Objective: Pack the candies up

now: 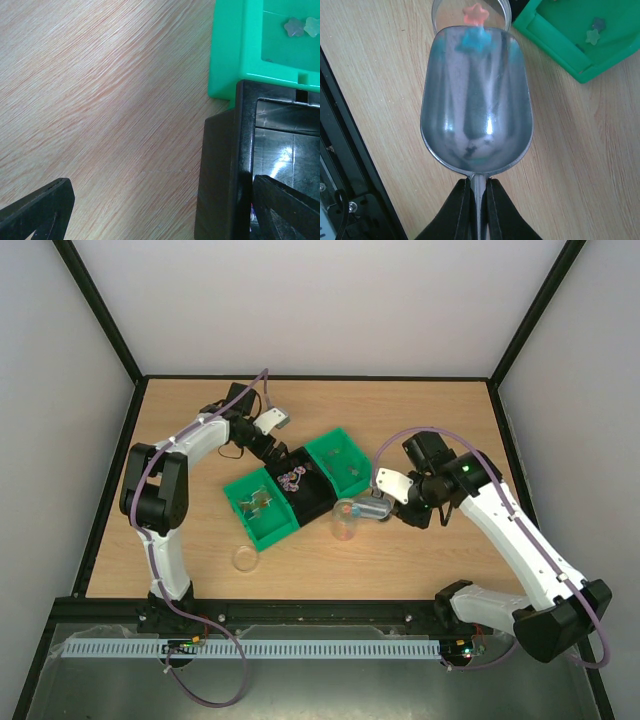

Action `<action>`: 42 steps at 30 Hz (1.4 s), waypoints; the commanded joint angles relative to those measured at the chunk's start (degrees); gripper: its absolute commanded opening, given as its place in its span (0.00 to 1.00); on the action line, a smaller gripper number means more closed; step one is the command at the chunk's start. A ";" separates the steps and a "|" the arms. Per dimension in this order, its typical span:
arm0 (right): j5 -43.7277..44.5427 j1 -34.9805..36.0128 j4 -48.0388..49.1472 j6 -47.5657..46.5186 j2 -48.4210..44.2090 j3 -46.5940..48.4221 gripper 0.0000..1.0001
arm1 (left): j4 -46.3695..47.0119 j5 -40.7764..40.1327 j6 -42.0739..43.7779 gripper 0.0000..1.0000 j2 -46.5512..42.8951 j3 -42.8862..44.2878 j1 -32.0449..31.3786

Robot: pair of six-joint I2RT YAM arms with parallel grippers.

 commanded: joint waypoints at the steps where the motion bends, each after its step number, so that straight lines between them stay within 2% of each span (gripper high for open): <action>1: 1.25 0.58 -4.25 0.55 0.86 2.35 0.01 | -1.44 1.02 0.76 0.99 -1.77 -0.41 0.53; 12: 1.80 0.84 -5.55 1.41 1.40 4.86 0.01 | -2.95 0.88 2.85 0.99 -1.88 -0.37 1.16; 18: -0.78 0.79 -2.52 6.31 3.46 9.40 0.01 | -6.83 1.57 6.95 0.99 -0.81 1.53 1.13; 22: -3.56 0.82 -0.02 9.81 4.89 10.63 0.01 | -8.24 0.85 7.22 0.95 1.07 4.09 -0.61; 27: -6.43 0.93 3.20 13.60 5.63 9.74 0.01 | -8.18 -3.96 4.83 0.86 4.65 6.73 -3.68; 37: -7.23 3.42 8.26 19.67 7.30 6.83 0.01 | -1.33 -9.10 -11.29 0.57 7.42 9.17 -3.80; 42: -7.38 4.06 9.38 20.48 7.82 6.15 0.01 | 0.98 -12.77 -15.02 0.49 7.85 9.22 -3.77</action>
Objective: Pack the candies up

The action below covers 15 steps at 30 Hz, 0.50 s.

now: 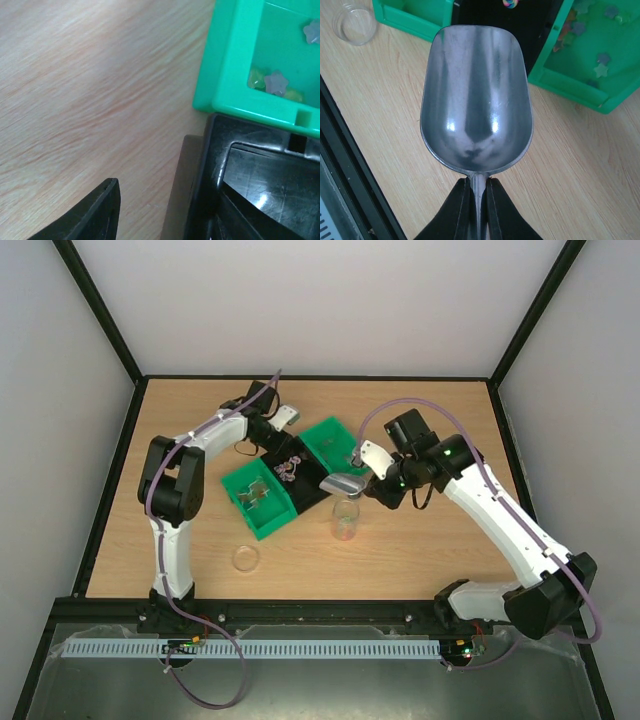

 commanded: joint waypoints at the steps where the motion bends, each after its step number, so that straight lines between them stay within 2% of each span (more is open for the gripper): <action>1: -1.17 0.91 1.15 2.54 0.83 -0.65 0.01 | 3.57 -5.72 -5.95 0.46 1.26 1.68 0.52; 7: -0.40 3.22 2.35 2.74 2.23 -1.08 0.01 | 3.38 -9.92 -10.86 0.29 4.15 5.46 1.27; 10: -0.42 4.65 2.99 2.54 3.09 -1.00 0.01 | 3.33 -9.76 -12.88 0.28 4.24 6.22 1.31; 12: -0.40 5.90 3.62 2.39 3.73 -1.01 0.01 | 2.95 -7.36 -14.04 0.33 3.85 6.21 1.38; 15: 0.05 7.90 4.77 1.77 4.91 -1.00 0.01 | 2.22 -1.22 -13.68 0.53 1.85 5.44 1.66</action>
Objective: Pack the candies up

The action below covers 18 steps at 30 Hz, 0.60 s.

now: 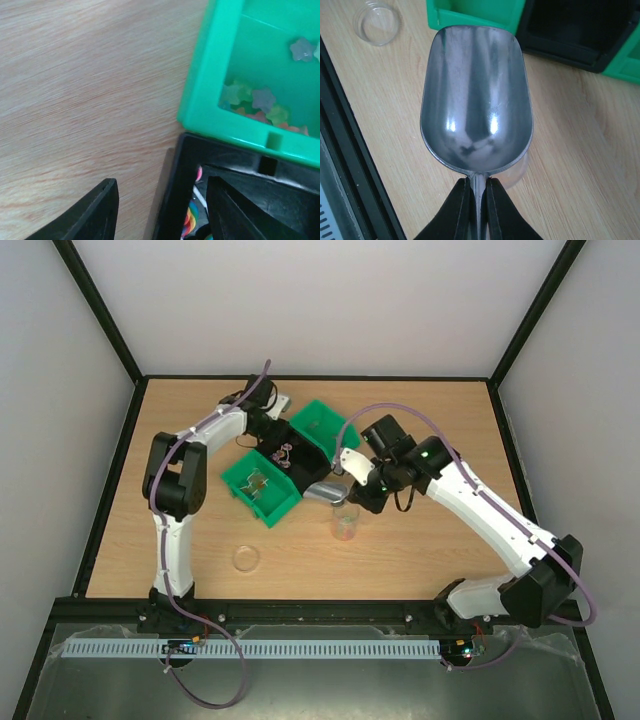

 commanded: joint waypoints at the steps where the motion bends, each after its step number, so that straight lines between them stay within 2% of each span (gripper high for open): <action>1: 0.17 2.91 1.64 -0.28 1.93 -0.42 0.01 | -1.17 6.97 -1.56 0.59 -2.98 0.09 0.85; 4: -0.07 4.30 2.63 -0.42 3.41 0.16 0.01 | -3.43 12.41 1.61 0.74 -6.71 -1.61 3.19; 10: 1.60 8.03 4.94 0.48 7.29 2.06 0.01 | -13.39 25.40 14.02 0.91 -14.29 -7.88 13.75; 14: 4.16 11.74 6.19 2.18 10.50 3.89 0.01 | -16.52 25.98 21.48 0.88 -18.30 -16.48 17.90; 18: 4.47 13.16 6.54 4.25 13.54 6.09 0.01 | -14.95 26.85 22.59 0.78 -20.42 -23.40 18.57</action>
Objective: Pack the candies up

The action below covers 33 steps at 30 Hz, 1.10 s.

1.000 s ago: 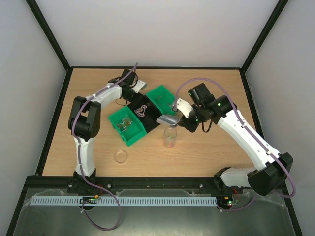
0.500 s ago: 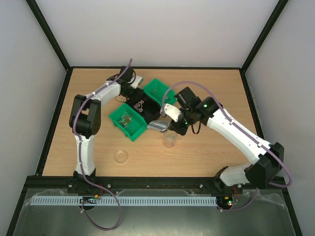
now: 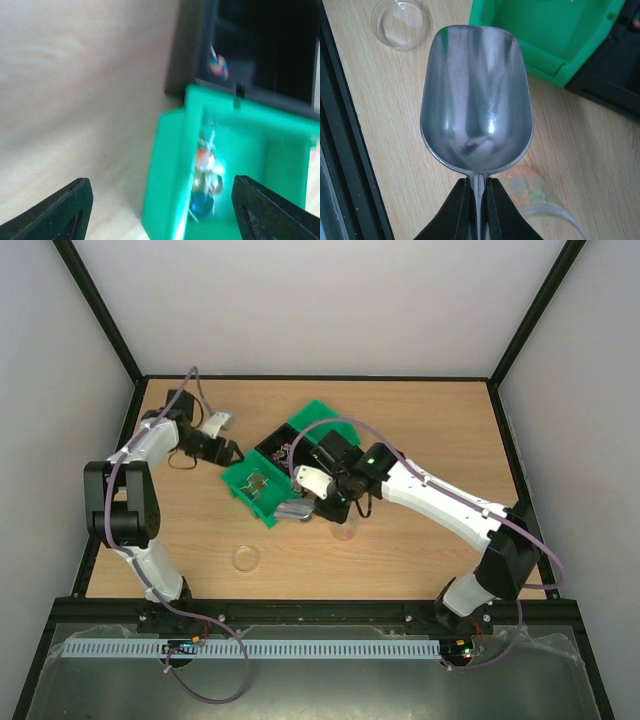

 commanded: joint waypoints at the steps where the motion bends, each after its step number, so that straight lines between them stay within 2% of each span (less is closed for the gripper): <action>1: 1.24 1.38 0.59 3.11 3.04 3.89 0.01 | -2.90 5.31 5.80 0.75 -1.77 -7.38 -1.13; 5: 3.51 1.37 1.24 4.71 6.38 5.98 0.01 | -1.06 9.49 4.76 0.62 -3.88 -12.37 -1.44; 11: 7.63 1.44 1.00 4.71 9.45 6.80 0.01 | -0.62 12.99 4.98 0.49 -6.74 -17.30 -2.68; 22: 11.30 2.00 -1.51 2.18 14.48 7.67 0.01 | 3.71 14.26 1.47 0.47 -9.89 -22.87 -3.88; 33: 16.73 3.66 -4.57 2.47 21.74 10.95 0.01 | 6.95 14.42 0.09 0.34 -9.85 -24.73 -4.79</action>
